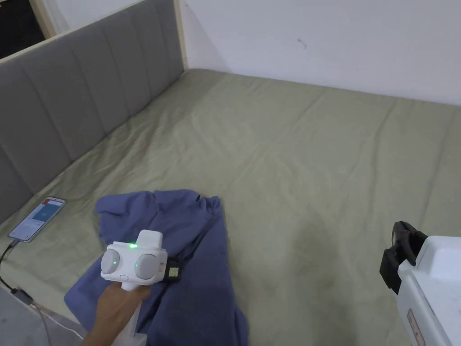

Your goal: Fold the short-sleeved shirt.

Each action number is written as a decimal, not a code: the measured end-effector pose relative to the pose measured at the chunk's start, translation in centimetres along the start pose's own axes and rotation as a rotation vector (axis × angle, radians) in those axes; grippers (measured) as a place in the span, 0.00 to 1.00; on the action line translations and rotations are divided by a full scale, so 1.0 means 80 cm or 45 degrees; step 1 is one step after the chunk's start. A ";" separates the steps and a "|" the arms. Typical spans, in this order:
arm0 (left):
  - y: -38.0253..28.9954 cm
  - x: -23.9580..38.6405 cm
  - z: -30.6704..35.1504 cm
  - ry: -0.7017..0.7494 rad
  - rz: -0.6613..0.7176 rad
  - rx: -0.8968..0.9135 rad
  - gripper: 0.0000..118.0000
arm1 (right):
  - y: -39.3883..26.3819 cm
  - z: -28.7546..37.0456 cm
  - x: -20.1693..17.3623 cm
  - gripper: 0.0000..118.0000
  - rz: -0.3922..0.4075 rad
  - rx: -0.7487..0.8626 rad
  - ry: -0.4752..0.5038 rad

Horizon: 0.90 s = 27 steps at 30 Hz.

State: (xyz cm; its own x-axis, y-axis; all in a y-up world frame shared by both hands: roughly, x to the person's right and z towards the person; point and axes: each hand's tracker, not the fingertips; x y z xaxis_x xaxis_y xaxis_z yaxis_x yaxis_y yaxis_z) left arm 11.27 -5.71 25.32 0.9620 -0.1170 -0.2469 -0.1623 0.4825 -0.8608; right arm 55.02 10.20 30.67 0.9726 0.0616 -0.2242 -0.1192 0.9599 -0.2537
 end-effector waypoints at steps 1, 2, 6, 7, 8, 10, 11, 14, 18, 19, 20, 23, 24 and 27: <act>-0.003 -0.001 -0.006 -0.041 0.005 -0.031 0.60 | -0.002 0.000 0.003 0.01 0.000 -0.003 -0.008; -0.006 0.000 -0.006 -0.112 0.042 -0.032 0.51 | -0.004 0.000 0.007 0.01 -0.003 -0.012 -0.017; -0.008 0.007 0.025 -0.077 0.058 0.057 0.03 | -0.007 0.001 0.020 0.01 -0.026 -0.031 -0.042; -0.008 0.006 0.030 -0.097 0.058 0.063 0.02 | -0.006 0.003 0.022 0.01 -0.030 -0.031 -0.043; -0.004 0.005 0.037 -0.109 0.072 0.070 0.02 | -0.004 0.005 0.024 0.01 -0.033 -0.027 -0.046; 0.001 0.005 0.064 -0.150 0.108 0.166 0.01 | -0.002 0.011 0.030 0.01 -0.040 -0.012 -0.054; 0.004 0.005 0.079 -0.195 0.134 0.206 0.01 | 0.000 0.015 0.033 0.01 -0.045 -0.002 -0.059; 0.023 0.013 0.124 -0.302 0.169 0.313 0.00 | 0.004 0.025 0.044 0.01 -0.063 0.020 -0.072; 0.067 0.049 0.191 -0.424 0.069 0.518 0.00 | 0.009 0.043 0.061 0.01 -0.083 0.052 -0.103; 0.078 0.060 0.210 -0.451 0.034 0.572 0.00 | 0.009 0.048 0.065 0.01 -0.087 0.058 -0.113; 0.096 0.077 0.223 -0.494 -0.005 0.608 0.00 | 0.011 0.053 0.071 0.01 -0.092 0.065 -0.124; 0.128 0.126 0.272 -0.581 -0.133 0.692 0.00 | 0.013 0.070 0.088 0.01 -0.103 0.089 -0.164; 0.133 0.145 0.293 -0.610 -0.179 0.715 0.00 | 0.014 0.077 0.094 0.01 -0.106 0.098 -0.180; 0.147 0.195 0.325 -0.702 -0.264 0.747 0.00 | 0.016 0.098 0.113 0.01 -0.110 0.127 -0.232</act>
State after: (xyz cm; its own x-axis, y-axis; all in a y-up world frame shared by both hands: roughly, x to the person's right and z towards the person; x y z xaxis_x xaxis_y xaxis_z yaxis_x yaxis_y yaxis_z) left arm 30.06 20.70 22.90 0.9541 0.1151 0.2763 0.0244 0.8902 -0.4549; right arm 65.21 14.15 35.66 0.9994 0.0177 -0.0297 -0.0224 0.9855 -0.1685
